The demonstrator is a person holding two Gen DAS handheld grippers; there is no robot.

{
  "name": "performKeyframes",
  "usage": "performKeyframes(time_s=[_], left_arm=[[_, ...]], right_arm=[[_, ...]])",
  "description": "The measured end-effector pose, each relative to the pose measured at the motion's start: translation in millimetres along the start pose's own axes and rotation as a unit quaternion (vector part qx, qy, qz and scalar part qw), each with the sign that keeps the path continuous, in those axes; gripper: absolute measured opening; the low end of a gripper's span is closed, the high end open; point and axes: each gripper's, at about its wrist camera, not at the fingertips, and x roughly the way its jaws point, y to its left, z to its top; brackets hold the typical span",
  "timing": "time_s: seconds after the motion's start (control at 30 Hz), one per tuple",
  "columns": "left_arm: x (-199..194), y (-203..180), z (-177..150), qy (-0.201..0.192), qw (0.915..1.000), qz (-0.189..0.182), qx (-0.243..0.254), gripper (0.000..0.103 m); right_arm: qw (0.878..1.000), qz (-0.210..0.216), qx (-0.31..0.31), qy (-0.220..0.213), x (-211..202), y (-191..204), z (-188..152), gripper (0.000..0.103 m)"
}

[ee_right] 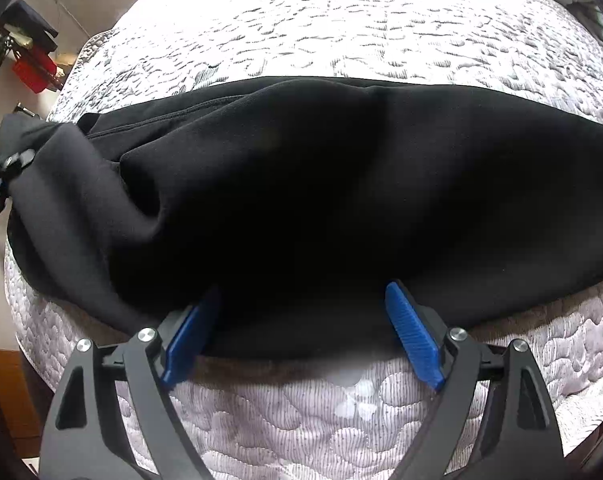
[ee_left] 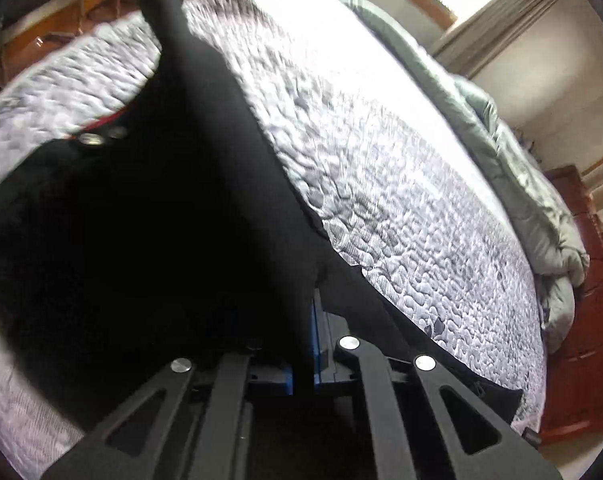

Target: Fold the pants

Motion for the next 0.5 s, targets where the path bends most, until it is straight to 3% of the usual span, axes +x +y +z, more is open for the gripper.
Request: performKeyframes(time_s=[0.1,0.2,0.33,0.5], left_arm=[[-26,8,-30,-0.051,0.9986,0.011,-0.007,0.006],[-39,25,-60,-0.074,0.9965,0.034,-0.018,0.006],[-21,51,-85,-0.048,0.9966,0.052,-0.042,0.008],[-7,68,-74,-0.022,0.9973,0.015,-0.068,0.016]], right_arm=[[1.000,0.009,0.008,-0.001,-1,-3,1,0.086],[1.000,0.012,0.010,0.002,-1,-3,1,0.089],[1.000,0.001,0.002,0.002,0,2,0,0.092],[1.000,0.001,0.004,0.000,-1,2,-1,0.092]])
